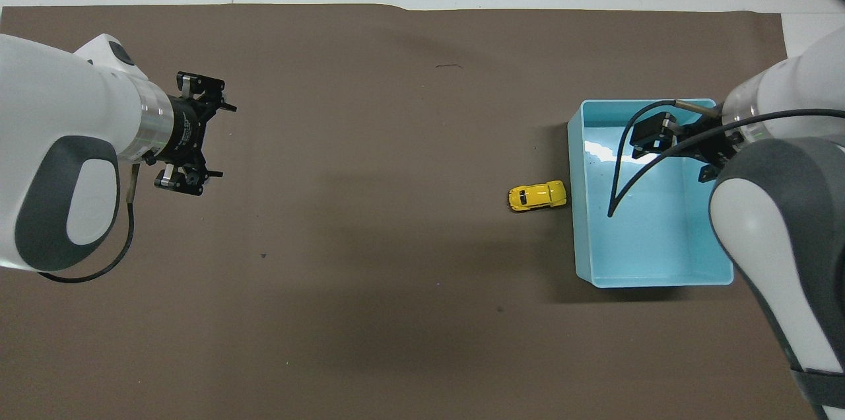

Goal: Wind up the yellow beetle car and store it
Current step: 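Reach the right gripper to the car while the left gripper withdraws, then grasp the car with the right gripper while the left gripper retracts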

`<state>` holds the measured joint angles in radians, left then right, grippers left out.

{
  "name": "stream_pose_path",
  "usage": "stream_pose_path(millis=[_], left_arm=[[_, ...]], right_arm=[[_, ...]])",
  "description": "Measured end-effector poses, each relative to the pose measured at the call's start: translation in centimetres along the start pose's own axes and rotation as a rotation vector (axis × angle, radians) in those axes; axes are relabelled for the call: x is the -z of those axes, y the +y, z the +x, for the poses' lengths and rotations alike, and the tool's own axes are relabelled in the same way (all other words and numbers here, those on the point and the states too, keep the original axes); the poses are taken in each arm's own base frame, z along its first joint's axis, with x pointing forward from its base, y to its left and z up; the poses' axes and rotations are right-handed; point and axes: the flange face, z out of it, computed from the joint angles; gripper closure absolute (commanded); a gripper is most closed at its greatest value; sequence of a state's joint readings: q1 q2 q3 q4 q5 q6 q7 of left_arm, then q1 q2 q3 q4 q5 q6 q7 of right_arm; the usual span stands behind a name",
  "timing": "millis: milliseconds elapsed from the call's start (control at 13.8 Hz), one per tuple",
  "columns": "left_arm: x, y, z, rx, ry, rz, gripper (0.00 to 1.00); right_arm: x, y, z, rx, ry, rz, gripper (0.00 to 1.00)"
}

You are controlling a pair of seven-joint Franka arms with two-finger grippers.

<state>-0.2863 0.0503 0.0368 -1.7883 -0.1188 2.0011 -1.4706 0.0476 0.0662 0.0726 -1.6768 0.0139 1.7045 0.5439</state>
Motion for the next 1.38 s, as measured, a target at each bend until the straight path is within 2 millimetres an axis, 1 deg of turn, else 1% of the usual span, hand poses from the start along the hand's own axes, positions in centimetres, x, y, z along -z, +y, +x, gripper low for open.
stream_pose_path(millis=[145,290,653,798,870,943,1088,1160,1378], left_arm=[[1.9,0.3,0.3,-0.104,0.000,-0.004,0.00],[3.1,0.3,1.1,-0.219,-0.001,0.009,0.00],[3.0,-0.2,1.6,-0.444,-0.016,0.053,0.00],[2.9,-0.6,2.0,-0.607,-0.032,0.078,0.00],[2.9,-0.7,2.3,-0.694,-0.040,0.088,0.00],[2.9,-1.0,2.7,-0.772,-0.049,0.099,0.00],[3.1,-1.5,4.2,-0.895,-0.064,0.116,0.00],[3.5,-1.8,5.2,-0.952,-0.064,0.118,0.00],[4.2,-2.3,7.6,-1.084,-0.047,0.126,0.00]], right_arm=[[-1.1,-1.4,-0.4,-0.149,-0.005,-0.004,0.00],[-2.4,-2.6,-0.3,-0.303,-0.001,-0.002,0.00],[-6.1,-5.3,0.1,-0.572,0.000,-0.020,0.00],[-7.3,-6.2,0.0,-0.624,0.008,-0.020,0.00],[-8.0,-6.9,-0.4,-0.652,0.024,-0.019,0.00],[-9.0,-7.7,-1.0,-0.694,0.046,-0.019,0.00],[-11.4,-9.0,-2.3,-0.766,0.071,-0.017,0.00],[-12.7,-9.4,-2.8,-0.796,0.072,-0.017,0.00],[-15.1,-10.1,-3.6,-0.939,0.091,-0.005,0.00]])
